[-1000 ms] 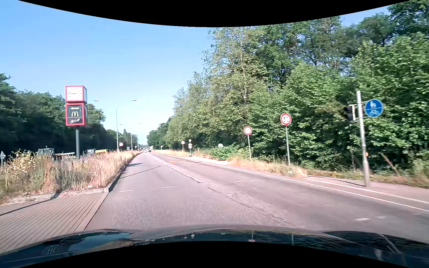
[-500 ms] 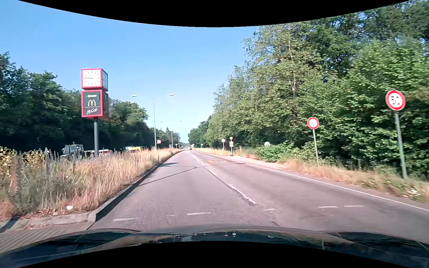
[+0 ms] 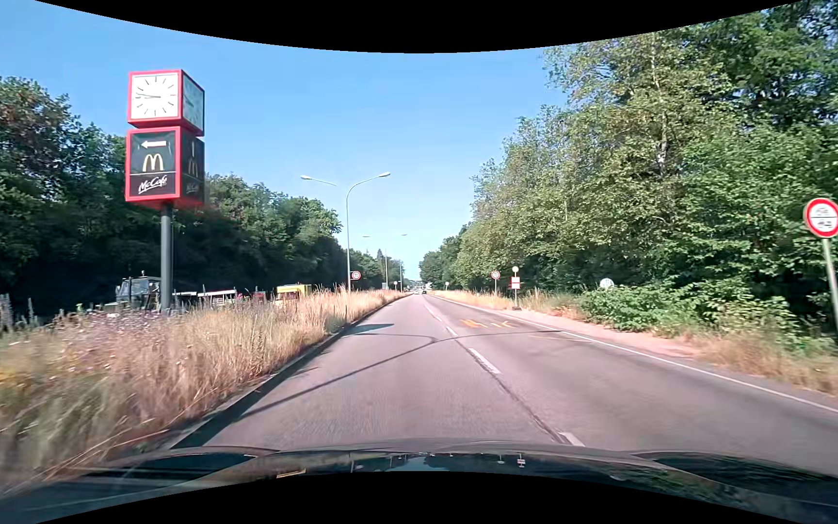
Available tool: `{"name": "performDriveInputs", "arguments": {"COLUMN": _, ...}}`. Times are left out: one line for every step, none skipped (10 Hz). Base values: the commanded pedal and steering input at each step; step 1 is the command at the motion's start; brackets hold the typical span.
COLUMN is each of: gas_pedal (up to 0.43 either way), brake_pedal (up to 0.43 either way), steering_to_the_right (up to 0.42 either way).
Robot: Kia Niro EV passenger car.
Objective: Follow the waypoints while adhering to traffic rules and regulations
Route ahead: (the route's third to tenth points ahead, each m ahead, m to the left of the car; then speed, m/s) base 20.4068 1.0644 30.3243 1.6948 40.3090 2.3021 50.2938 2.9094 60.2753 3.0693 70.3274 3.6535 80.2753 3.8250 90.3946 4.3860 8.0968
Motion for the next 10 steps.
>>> {"name": "performDriveInputs", "arguments": {"gas_pedal": 0.079, "brake_pedal": 0.0, "steering_to_the_right": -0.067}}
{"name": "performDriveInputs", "arguments": {"gas_pedal": 0.087, "brake_pedal": 0.0, "steering_to_the_right": -0.058}}
{"name": "performDriveInputs", "arguments": {"gas_pedal": 0.11, "brake_pedal": 0.0, "steering_to_the_right": -0.049}}
{"name": "performDriveInputs", "arguments": {"gas_pedal": 0.118, "brake_pedal": 0.0, "steering_to_the_right": -0.043}}
{"name": "performDriveInputs", "arguments": {"gas_pedal": 0.118, "brake_pedal": 0.0, "steering_to_the_right": -0.038}}
{"name": "performDriveInputs", "arguments": {"gas_pedal": 0.13, "brake_pedal": 0.0, "steering_to_the_right": -0.034}}
{"name": "performDriveInputs", "arguments": {"gas_pedal": 0.13, "brake_pedal": 0.0, "steering_to_the_right": -0.031}}
{"name": "performDriveInputs", "arguments": {"gas_pedal": 0.138, "brake_pedal": 0.0, "steering_to_the_right": -0.027}}
{"name": "performDriveInputs", "arguments": {"gas_pedal": 0.138, "brake_pedal": 0.0, "steering_to_the_right": -0.02}}
{"name": "performDriveInputs", "arguments": {"gas_pedal": 0.138, "brake_pedal": 0.0, "steering_to_the_right": -0.011}}
